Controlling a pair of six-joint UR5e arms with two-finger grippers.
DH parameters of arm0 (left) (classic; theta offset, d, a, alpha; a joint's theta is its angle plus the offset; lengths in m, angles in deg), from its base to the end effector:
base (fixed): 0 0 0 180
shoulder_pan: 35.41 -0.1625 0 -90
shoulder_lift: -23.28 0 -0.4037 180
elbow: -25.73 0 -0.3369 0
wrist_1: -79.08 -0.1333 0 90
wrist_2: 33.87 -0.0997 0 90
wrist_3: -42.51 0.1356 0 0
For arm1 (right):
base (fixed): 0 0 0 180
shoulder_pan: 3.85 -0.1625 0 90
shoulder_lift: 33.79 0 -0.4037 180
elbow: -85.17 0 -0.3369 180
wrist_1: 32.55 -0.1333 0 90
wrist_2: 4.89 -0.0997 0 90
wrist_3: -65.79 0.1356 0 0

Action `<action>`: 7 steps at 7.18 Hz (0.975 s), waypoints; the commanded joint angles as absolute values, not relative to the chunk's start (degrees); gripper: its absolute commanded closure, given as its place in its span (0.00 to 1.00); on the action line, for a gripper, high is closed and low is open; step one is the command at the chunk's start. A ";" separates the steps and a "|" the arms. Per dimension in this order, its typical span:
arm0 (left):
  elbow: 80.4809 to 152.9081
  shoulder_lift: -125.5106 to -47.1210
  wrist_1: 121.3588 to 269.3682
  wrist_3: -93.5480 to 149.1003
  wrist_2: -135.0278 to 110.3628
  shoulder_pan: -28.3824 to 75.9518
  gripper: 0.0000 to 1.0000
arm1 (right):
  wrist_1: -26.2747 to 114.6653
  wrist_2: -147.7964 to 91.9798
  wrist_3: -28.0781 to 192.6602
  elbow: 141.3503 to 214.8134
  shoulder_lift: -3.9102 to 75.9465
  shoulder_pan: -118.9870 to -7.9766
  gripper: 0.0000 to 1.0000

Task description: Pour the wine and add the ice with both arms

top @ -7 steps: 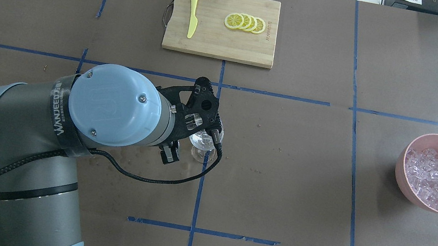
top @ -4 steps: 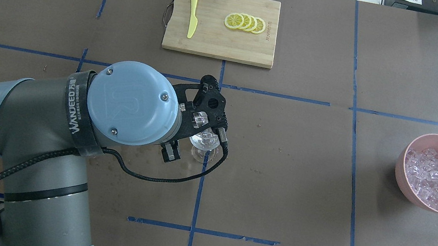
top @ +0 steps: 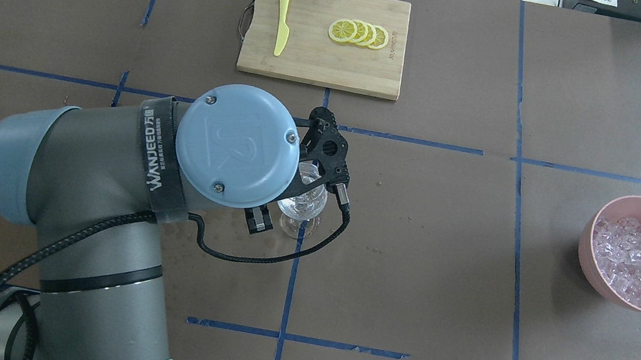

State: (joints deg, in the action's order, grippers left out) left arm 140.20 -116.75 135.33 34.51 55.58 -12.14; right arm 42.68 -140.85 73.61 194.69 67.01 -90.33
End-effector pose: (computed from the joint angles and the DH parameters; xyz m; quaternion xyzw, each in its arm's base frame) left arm 0.4644 -0.3463 0.1348 0.2794 0.2077 0.4582 0.8178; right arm 0.0120 -0.3878 0.5547 0.1487 -0.3989 -0.0456 0.9037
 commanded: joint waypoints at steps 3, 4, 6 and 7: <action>136.30 -119.98 130.94 34.51 54.47 -12.56 1.00 | 42.68 -140.85 73.70 194.69 66.93 -90.33 0.00; 136.20 -119.98 130.50 34.51 53.59 -12.56 1.00 | 42.68 -140.85 73.70 194.69 66.93 -90.33 0.00; 136.29 -121.38 127.61 34.60 53.23 -12.56 1.00 | 42.68 -140.85 73.70 194.69 66.93 -90.33 0.00; 136.20 -121.48 127.51 34.60 53.23 -12.56 1.00 | 42.68 -140.85 73.70 194.69 66.93 -90.33 0.00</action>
State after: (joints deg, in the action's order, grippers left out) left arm 136.27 -121.15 128.15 34.59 53.33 -12.56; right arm 42.68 -140.85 73.70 194.69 66.93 -90.33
